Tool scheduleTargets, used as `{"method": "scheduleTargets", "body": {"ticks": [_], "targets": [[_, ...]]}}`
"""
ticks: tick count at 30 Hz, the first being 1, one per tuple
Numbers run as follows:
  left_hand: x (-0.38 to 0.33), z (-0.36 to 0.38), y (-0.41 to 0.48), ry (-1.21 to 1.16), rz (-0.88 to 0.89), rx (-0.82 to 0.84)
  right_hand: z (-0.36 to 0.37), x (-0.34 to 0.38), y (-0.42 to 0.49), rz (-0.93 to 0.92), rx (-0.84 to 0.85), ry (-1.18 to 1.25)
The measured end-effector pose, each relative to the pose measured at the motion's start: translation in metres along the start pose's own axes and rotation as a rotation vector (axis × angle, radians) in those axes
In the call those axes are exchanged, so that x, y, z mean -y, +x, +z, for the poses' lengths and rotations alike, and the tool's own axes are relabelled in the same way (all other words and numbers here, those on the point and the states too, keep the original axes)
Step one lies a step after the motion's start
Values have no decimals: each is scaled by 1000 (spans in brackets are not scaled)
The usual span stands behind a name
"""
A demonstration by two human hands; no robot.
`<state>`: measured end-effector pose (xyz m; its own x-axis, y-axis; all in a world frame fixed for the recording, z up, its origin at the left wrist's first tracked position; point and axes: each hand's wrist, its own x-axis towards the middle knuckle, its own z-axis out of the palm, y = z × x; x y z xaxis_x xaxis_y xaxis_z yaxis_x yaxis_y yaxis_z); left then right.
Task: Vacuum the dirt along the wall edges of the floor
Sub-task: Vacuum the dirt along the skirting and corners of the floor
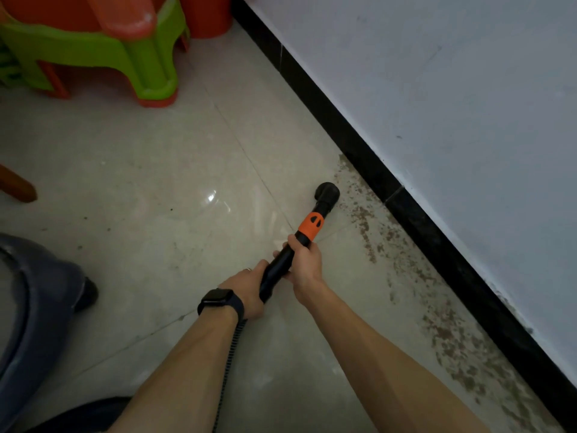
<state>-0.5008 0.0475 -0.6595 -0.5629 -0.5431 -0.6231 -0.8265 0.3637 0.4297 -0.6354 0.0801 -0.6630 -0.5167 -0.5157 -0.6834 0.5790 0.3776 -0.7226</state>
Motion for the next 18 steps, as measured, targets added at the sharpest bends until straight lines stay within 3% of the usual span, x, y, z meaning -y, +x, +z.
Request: {"method": "scheduleTargets", "body": {"ticks": [8, 18], "targets": [[-32, 14, 9, -8, 43, -104, -8, 15, 15, -27, -109, 85], [-63, 21, 33, 5, 63, -127, -26, 35, 48, -77, -204, -64]]}}
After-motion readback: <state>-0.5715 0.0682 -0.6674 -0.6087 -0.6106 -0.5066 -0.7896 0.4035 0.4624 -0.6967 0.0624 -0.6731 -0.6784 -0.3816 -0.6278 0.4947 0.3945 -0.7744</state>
